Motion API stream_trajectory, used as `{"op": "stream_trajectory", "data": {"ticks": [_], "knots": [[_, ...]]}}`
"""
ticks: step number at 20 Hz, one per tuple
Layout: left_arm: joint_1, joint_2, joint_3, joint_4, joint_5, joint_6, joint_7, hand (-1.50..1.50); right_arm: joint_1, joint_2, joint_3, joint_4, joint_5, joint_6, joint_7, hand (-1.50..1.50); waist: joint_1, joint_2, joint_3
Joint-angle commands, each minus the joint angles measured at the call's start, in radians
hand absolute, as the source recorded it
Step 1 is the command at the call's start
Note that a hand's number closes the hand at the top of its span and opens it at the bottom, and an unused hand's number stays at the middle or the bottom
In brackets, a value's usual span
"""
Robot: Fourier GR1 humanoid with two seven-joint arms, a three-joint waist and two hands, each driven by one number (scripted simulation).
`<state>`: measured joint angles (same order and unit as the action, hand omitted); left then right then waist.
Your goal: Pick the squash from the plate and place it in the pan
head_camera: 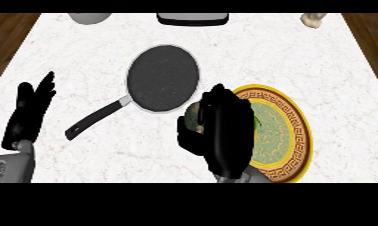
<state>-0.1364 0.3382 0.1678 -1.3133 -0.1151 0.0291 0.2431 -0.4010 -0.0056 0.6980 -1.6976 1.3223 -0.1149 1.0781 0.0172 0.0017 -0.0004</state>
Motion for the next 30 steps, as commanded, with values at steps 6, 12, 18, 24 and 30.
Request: {"op": "stream_trajectory", "data": {"ticks": [6,12,18,24,30], "knots": [[-0.060,-0.010,-0.006,0.048,-0.009,-0.002,-0.001,0.00,-0.291,0.005,-0.129,0.416,-0.250,-0.333,0.048,1.50,0.033,0.015,0.000],[-0.058,-0.008,-0.018,0.008,-0.001,-0.028,0.007,0.00,-0.439,0.005,-0.166,0.696,-0.402,-0.462,-0.005,1.50,0.061,0.017,0.001],[-0.043,-0.043,-0.058,-0.016,-0.040,0.000,-0.008,0.00,-0.511,0.005,-0.192,0.936,-0.605,-0.586,-0.191,1.50,0.084,0.025,0.001],[-0.127,-0.043,-0.061,0.019,-0.039,-0.006,0.020,0.00,-0.503,0.005,-0.214,1.002,-0.783,-0.690,-0.339,1.50,0.122,0.046,0.004],[-0.125,-0.043,-0.073,0.024,-0.042,-0.022,-0.013,0.00,-0.521,0.006,-0.245,1.055,-0.932,-0.713,-0.457,-1.50,0.159,0.058,0.005]]}}
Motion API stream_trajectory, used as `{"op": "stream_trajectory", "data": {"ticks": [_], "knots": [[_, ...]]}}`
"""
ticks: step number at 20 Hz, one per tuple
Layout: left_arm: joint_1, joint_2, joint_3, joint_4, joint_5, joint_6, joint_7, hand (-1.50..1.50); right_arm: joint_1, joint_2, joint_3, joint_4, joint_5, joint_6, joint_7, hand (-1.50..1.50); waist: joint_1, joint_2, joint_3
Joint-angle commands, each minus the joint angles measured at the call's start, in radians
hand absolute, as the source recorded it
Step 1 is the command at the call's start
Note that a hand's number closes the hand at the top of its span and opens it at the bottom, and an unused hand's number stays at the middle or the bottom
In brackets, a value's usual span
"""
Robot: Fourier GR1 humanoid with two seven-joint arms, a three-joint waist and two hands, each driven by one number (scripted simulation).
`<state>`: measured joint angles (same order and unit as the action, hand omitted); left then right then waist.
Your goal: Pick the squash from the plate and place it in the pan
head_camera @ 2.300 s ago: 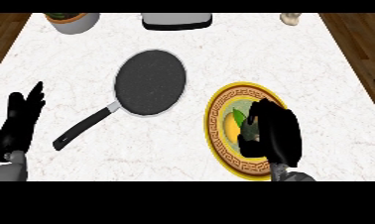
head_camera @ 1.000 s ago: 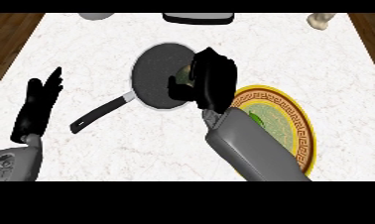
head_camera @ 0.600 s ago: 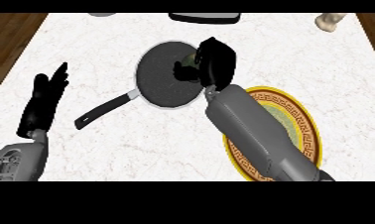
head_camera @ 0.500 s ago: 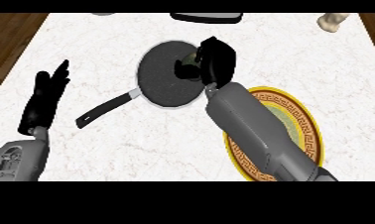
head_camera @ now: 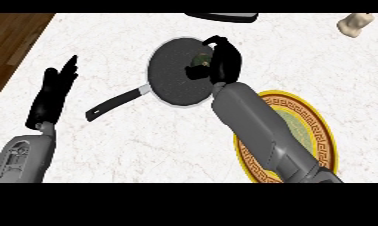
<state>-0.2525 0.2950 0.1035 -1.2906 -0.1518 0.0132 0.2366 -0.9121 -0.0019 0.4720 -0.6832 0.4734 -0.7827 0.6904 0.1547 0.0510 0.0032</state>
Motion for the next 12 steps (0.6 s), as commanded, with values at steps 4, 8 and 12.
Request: {"op": "stream_trajectory", "data": {"ticks": [4,8,12], "knots": [[-0.051,-0.021,-0.022,0.023,-0.019,0.010,0.009,0.00,-0.044,0.002,0.001,0.054,-0.148,-0.091,-0.129,-1.50,0.019,0.007,0.000],[-0.034,-0.008,-0.015,0.026,-0.008,-0.011,-0.012,0.00,-0.069,0.002,-0.029,0.057,-0.195,-0.187,-0.206,-1.50,0.031,0.004,0.000],[-0.030,-0.005,0.000,0.011,-0.004,0.002,0.014,0.00,-0.058,0.002,-0.063,0.063,-0.240,-0.276,-0.321,-1.50,0.005,-0.005,0.001]]}}
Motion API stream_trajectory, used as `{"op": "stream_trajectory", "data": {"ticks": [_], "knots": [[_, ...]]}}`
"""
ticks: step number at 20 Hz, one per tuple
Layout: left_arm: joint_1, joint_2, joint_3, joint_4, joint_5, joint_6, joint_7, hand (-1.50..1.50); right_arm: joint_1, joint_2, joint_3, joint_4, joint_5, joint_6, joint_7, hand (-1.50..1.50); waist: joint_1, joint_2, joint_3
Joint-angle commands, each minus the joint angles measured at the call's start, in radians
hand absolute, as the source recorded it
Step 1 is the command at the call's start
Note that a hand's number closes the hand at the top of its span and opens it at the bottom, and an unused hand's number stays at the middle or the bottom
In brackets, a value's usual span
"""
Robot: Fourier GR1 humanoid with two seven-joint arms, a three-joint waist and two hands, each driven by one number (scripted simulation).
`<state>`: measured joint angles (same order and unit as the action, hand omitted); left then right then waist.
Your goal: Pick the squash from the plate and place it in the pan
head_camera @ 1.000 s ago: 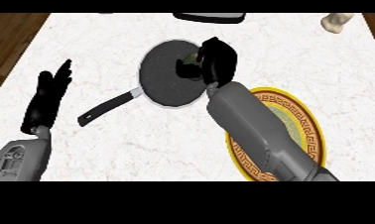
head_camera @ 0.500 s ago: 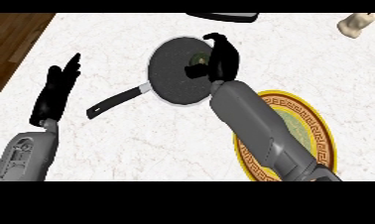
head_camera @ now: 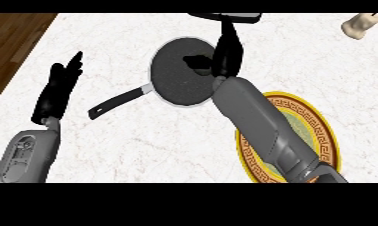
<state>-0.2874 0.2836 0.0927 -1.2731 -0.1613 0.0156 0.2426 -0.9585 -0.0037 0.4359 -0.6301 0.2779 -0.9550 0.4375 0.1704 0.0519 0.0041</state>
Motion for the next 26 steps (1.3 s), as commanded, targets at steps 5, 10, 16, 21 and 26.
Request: {"op": "stream_trajectory", "data": {"ticks": [5,10,16,21,26], "knots": [[0.043,-0.005,0.006,0.024,-0.003,0.006,-0.018,0.00,-0.031,0.003,-0.046,0.030,-0.121,-0.205,-0.100,-1.50,-0.033,-0.016,-0.002],[0.041,0.047,0.069,0.044,0.022,-0.005,-0.018,0.00,0.049,0.003,-0.034,-0.007,-0.199,-0.270,-0.166,-1.50,-0.101,-0.036,-0.003],[0.121,0.031,0.104,0.023,0.029,0.034,-0.030,0.00,0.250,-0.008,-0.049,-0.221,-0.167,-0.251,-0.253,-1.50,-0.179,-0.056,-0.004],[0.189,0.037,0.093,-0.114,0.025,0.025,0.040,0.00,0.463,-0.111,0.015,-0.512,-0.113,-0.207,-0.177,-1.50,-0.184,-0.061,-0.004],[0.202,0.025,0.103,-0.066,0.015,0.035,-0.012,0.00,0.708,-0.274,0.076,-0.835,-0.082,-0.126,-0.105,-1.50,-0.193,-0.060,-0.005]]}}
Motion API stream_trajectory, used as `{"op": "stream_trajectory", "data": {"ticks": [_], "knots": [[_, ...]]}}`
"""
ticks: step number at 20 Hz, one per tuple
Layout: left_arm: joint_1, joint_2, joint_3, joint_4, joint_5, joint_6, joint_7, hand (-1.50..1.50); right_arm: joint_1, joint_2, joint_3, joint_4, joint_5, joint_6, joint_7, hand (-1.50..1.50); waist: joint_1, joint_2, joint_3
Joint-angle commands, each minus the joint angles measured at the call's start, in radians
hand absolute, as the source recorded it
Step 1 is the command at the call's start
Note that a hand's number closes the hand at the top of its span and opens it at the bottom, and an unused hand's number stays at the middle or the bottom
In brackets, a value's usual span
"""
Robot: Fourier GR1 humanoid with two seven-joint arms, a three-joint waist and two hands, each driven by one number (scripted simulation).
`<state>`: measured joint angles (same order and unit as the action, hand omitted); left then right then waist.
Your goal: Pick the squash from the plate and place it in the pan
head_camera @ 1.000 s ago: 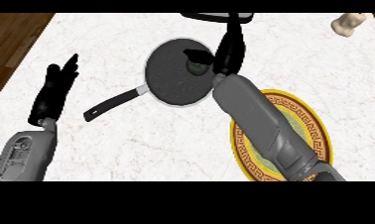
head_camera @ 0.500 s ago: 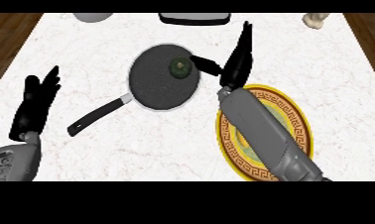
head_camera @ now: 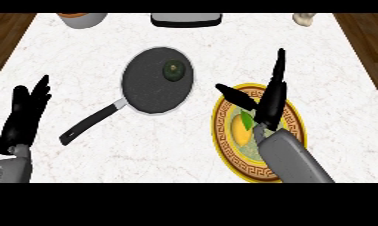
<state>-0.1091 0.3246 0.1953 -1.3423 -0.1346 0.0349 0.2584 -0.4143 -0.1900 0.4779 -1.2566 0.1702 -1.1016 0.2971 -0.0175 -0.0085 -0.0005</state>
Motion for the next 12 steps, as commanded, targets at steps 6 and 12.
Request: {"op": "stream_trajectory", "data": {"ticks": [6,12], "knots": [[0.021,0.003,0.023,-0.010,0.011,-0.016,-0.002,0.00,0.408,-0.252,0.030,-0.532,0.064,0.073,0.097,-1.50,0.002,0.004,0.000],[0.045,-0.042,-0.011,-0.064,-0.028,0.015,0.009,0.00,0.623,-0.335,-0.053,-0.659,-0.037,0.150,-0.078,-1.50,0.008,0.006,0.001]]}}
